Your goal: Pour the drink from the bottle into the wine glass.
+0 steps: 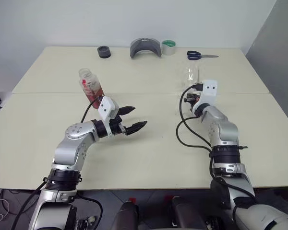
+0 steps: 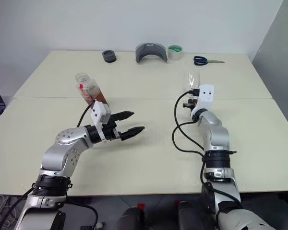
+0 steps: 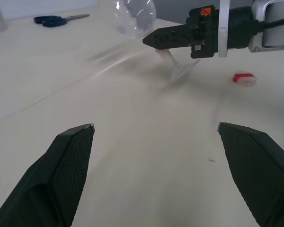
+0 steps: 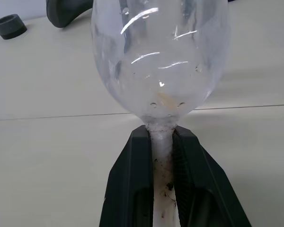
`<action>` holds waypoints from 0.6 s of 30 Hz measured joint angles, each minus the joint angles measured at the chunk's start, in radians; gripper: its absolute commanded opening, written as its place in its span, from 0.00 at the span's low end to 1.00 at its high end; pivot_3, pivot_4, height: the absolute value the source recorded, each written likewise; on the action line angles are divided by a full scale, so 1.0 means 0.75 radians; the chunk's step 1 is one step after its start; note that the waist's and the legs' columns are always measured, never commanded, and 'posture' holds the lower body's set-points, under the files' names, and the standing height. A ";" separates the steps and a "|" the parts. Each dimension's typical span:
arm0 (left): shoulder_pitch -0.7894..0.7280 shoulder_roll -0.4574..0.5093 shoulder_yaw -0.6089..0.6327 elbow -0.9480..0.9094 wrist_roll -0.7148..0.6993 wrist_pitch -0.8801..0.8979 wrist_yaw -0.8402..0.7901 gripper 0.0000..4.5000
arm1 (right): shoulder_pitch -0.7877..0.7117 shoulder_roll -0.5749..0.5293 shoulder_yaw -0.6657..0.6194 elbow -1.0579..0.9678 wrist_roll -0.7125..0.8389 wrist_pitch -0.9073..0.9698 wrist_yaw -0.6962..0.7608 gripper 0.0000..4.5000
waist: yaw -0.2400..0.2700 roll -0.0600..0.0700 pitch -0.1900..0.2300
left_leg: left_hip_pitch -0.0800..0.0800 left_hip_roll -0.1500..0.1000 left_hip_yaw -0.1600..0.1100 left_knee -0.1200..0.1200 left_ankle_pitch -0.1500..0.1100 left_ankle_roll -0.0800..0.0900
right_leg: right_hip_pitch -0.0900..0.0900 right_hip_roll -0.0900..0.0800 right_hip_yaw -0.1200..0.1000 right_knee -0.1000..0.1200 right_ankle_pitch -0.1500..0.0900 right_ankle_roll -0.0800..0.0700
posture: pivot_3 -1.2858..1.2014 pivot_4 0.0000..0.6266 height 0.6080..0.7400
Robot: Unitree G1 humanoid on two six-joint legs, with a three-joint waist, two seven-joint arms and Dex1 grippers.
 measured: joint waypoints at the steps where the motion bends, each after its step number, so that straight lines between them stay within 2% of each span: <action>1: 0.003 0.004 -0.001 0.000 -0.006 0.013 -0.015 1.00 | 0.041 0.005 0.011 -0.058 0.005 0.008 -0.008 0.06 | 0.000 0.000 0.000 | 0.000 0.000 0.000 0.000 0.000 0.000 | 0.000 0.000 0.000 0.000 0.000 0.000 | 0.52 0.24 1.00; 11: 0.018 0.022 -0.003 0.003 -0.024 0.038 -0.061 1.00 | 0.336 0.037 0.122 -0.475 0.023 0.086 -0.043 0.06 | 0.001 0.000 -0.003 | 0.003 0.001 0.000 0.000 0.000 0.000 | 0.002 0.001 0.000 0.000 0.000 0.000 | 0.52 0.24 1.00; 18: 0.018 0.023 -0.003 0.005 -0.020 0.030 -0.072 1.00 | 0.393 0.031 0.193 -0.536 0.020 0.083 -0.033 0.06 | -0.005 0.000 -0.003 | 0.011 0.002 0.002 -0.002 0.000 0.000 | 0.007 0.003 0.003 -0.001 -0.001 0.000 | 0.52 0.24 1.00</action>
